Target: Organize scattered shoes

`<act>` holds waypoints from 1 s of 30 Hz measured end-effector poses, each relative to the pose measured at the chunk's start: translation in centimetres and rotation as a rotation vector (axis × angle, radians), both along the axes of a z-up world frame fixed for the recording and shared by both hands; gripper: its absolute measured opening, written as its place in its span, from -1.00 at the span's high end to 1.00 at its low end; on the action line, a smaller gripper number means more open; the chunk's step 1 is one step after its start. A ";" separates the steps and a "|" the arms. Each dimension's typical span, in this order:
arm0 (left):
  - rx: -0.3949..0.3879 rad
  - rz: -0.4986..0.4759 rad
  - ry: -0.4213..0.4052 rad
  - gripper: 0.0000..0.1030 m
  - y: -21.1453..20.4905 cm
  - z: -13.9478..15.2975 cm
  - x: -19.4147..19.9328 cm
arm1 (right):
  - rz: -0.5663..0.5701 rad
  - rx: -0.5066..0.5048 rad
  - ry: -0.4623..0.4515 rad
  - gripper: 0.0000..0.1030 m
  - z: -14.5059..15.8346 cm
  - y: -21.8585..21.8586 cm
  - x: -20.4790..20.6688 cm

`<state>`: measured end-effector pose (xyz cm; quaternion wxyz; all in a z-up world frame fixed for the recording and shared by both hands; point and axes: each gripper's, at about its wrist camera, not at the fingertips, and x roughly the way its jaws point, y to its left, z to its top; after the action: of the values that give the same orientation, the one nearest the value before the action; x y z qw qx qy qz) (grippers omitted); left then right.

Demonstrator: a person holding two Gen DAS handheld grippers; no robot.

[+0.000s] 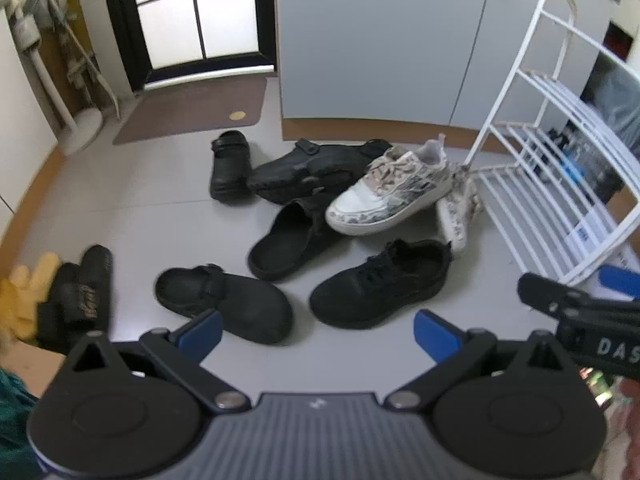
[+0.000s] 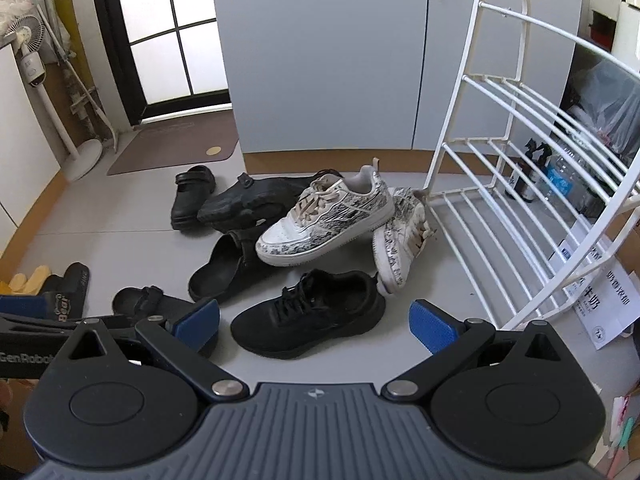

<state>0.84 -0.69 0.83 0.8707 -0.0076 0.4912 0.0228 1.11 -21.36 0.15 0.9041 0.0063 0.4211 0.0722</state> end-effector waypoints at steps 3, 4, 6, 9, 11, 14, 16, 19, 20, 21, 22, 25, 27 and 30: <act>-0.009 0.014 0.032 -1.00 0.7 0.9 -0.5 | 0.003 0.022 0.002 -1.00 0.4 -0.2 -0.6; -0.007 0.013 0.030 -1.00 0.8 1.1 -0.7 | 0.004 0.032 0.003 -1.00 0.5 -0.3 -0.8; 0.001 0.006 0.028 -1.00 0.9 1.5 -1.0 | 0.005 0.044 0.000 -1.00 0.8 -0.4 -1.3; -0.015 0.021 0.034 -1.00 1.6 1.6 -1.3 | 0.005 0.045 -0.012 -1.00 1.3 -0.5 -2.0; 0.005 0.012 0.026 -1.00 1.5 1.8 -1.3 | -0.001 0.045 -0.014 -1.00 1.4 -0.5 -2.5; 0.011 -0.031 0.000 -1.00 1.8 1.9 -1.5 | -0.022 0.067 -0.005 -1.00 1.2 -2.0 -2.2; 0.002 -0.046 -0.020 -1.00 2.1 1.8 -1.5 | -0.035 0.076 -0.006 -1.00 1.3 -2.0 -2.2; -0.002 -0.082 -0.058 -0.99 2.6 0.9 -1.3 | -0.055 0.084 -0.008 -1.00 1.4 -1.8 -2.1; 0.009 -0.094 -0.045 -0.98 2.8 0.6 -1.1 | -0.056 0.079 -0.008 -1.00 1.4 -1.5 -2.1; 0.019 -0.106 -0.032 -0.98 3.0 0.2 -0.9 | -0.057 0.072 -0.007 -1.00 1.3 -1.2 -2.2; 0.009 -0.108 -0.035 -0.98 3.1 0.3 -1.0 | -0.058 0.065 -0.006 -1.00 1.2 -0.9 -2.3; -0.004 -0.116 -0.063 -0.99 3.9 0.6 -1.3 | -0.060 0.045 -0.004 -1.00 1.0 0.1 -2.6; -0.009 -0.093 -0.052 -0.99 4.5 0.7 -1.3 | -0.061 0.031 -0.002 -1.00 0.9 0.7 -2.7; -0.064 -0.098 -0.024 -0.99 5.3 0.5 -1.3 | -0.063 0.011 0.001 -1.00 0.7 1.6 -3.0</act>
<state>-0.48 4.65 1.32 0.8759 -0.0114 0.4811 -0.0358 -1.85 -19.75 0.81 0.9058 0.0247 0.4205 0.0460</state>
